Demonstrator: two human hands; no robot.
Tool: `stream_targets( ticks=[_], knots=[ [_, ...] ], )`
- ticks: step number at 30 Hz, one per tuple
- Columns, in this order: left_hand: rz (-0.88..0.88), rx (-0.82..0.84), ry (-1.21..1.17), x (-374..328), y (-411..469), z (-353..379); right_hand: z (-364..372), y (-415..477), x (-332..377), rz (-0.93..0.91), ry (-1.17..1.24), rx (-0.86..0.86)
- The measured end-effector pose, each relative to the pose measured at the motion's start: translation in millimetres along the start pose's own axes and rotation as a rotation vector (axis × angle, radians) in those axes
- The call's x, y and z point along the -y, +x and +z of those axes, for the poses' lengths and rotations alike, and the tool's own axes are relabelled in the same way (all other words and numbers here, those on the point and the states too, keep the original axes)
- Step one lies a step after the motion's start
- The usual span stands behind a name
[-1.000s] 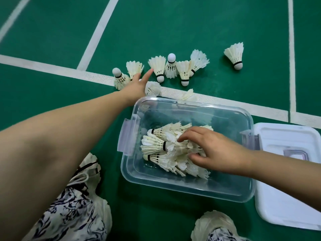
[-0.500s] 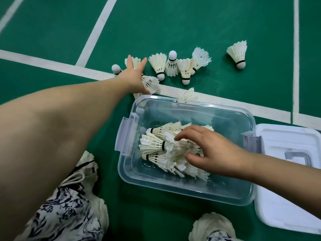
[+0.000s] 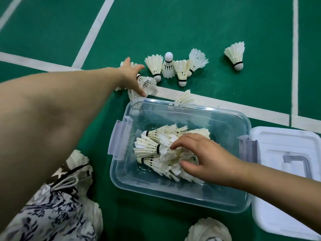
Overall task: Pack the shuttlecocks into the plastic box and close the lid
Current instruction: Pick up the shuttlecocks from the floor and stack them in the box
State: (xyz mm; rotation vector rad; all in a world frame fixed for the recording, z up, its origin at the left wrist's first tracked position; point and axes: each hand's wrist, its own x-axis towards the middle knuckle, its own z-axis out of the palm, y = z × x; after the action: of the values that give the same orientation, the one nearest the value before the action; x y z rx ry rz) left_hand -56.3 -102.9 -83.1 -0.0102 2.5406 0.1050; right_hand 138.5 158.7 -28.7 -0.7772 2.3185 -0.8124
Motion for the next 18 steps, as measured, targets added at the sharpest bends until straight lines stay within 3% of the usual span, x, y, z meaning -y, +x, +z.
stream_targets(
  ticks=[18],
  knots=[
    [0.115,-0.021,0.116,-21,-12,3,2,4,3,-0.036,-0.011,0.003]
  ],
)
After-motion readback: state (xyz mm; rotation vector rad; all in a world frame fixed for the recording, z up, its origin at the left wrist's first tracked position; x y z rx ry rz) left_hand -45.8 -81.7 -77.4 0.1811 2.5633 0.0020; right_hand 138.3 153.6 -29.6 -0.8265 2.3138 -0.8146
